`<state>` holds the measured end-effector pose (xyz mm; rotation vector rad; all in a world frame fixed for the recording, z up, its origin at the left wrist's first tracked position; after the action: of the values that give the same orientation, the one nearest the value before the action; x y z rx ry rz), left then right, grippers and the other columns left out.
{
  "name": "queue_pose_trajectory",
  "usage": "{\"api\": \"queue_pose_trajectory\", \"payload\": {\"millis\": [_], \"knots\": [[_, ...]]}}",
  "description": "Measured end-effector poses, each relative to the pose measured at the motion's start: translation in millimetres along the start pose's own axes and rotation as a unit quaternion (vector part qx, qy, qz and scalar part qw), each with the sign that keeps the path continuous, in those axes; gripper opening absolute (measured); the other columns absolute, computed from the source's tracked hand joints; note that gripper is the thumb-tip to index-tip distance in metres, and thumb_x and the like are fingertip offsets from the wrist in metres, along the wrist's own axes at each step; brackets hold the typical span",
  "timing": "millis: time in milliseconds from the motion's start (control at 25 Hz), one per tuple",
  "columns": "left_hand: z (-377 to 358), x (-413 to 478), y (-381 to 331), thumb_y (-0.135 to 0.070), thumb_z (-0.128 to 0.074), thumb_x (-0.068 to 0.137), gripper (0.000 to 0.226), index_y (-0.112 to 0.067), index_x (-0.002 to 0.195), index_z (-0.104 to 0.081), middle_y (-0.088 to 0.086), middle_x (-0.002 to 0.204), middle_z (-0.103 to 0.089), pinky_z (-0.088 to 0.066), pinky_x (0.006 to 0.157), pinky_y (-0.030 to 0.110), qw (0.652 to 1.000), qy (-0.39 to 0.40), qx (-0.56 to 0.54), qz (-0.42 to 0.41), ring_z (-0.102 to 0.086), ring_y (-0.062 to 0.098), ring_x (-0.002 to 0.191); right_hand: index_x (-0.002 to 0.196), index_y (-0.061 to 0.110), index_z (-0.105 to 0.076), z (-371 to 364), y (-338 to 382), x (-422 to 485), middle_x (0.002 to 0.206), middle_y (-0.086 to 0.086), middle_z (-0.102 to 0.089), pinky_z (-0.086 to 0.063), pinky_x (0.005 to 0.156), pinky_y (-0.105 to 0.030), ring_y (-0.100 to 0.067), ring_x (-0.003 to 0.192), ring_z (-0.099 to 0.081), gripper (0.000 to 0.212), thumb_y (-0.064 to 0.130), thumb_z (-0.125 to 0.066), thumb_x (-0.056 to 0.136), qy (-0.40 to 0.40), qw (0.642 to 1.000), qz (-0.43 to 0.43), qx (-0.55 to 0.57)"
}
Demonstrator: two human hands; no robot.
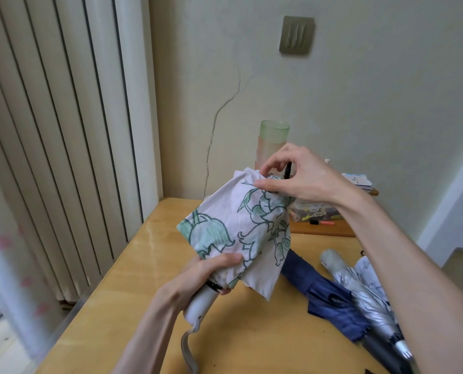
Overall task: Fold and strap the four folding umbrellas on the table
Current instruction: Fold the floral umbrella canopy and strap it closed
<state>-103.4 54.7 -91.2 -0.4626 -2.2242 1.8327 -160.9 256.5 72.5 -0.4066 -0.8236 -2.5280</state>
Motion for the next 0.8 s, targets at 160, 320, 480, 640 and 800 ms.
{"api": "queue_pose_trajectory", "payload": {"millis": [160, 320, 480, 640, 800], "knots": [[0.2, -0.2, 0.4, -0.029, -0.084, 0.073, 0.013, -0.020, 0.072, -0.074, 0.012, 0.072, -0.064, -0.047, 0.053, 0.029, 0.999, -0.005, 0.039, -0.014, -0.055, 0.023, 0.056, 0.080, 0.032, -0.076, -0.6, -1.5, 3.5, 0.105, 0.012, -0.061, -0.037, 0.072, -0.026, 0.001, 0.086, -0.052, 0.027, 0.057, -0.085, 0.074, -0.008, 1.000, -0.005, 0.023], [-1.3, 0.3, -0.5, -0.040, -0.094, 0.065, 0.025, -0.028, 0.067, -0.072, 0.007, 0.069, -0.067, -0.051, 0.059, 0.030, 0.989, 0.019, 0.143, -0.039, -0.060, 0.022, 0.062, 0.077, 0.027, -0.076, -1.2, -2.0, 8.9, 0.102, 0.015, -0.061, -0.034, 0.068, -0.023, 0.004, 0.076, -0.048, 0.019, 0.043, -0.086, 0.082, 0.000, 1.000, -0.001, 0.023], [-0.2, 3.0, 2.1, -0.036, -0.091, 0.066, 0.028, -0.026, 0.067, -0.065, -0.001, 0.064, -0.061, -0.046, 0.056, 0.029, 0.990, 0.040, 0.130, -0.042, -0.054, 0.016, 0.056, 0.079, 0.024, -0.076, 6.0, -3.8, 15.0, 0.102, 0.012, -0.061, -0.035, 0.070, -0.023, 0.018, 0.069, -0.053, 0.016, 0.033, -0.079, 0.092, 0.031, 0.999, 0.015, 0.022], [-0.8, 3.4, 4.5, -0.024, -0.086, 0.072, 0.028, -0.027, 0.061, -0.061, 0.000, 0.060, -0.051, -0.042, 0.053, 0.026, 0.995, 0.038, 0.090, -0.038, -0.046, 0.016, 0.052, 0.087, 0.011, -0.075, 5.6, -1.1, 18.6, 0.103, 0.005, -0.065, -0.041, 0.076, -0.016, 0.010, 0.072, -0.060, 0.034, 0.042, -0.067, 0.096, 0.088, 0.995, 0.016, 0.055], [-1.4, 3.0, 5.5, -0.011, -0.080, 0.076, 0.026, -0.021, 0.062, -0.060, 0.008, 0.062, -0.047, -0.039, 0.051, 0.027, 0.998, 0.032, 0.033, -0.038, -0.043, 0.019, 0.052, 0.092, 0.008, -0.077, 5.4, -6.1, 14.7, 0.084, 0.002, -0.076, -0.044, 0.063, -0.007, -0.004, 0.065, -0.066, 0.040, 0.048, -0.070, 0.092, 0.098, 0.991, 0.020, 0.087]]}}
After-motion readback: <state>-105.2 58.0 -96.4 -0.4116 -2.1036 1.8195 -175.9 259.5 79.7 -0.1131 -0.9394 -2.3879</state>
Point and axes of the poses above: each hand's wrist, its own x-axis towards the middle knuckle, its own z-axis out of the back of the hand, y = z × x, the point moved 3 cm from there along x, towards the middle knuckle
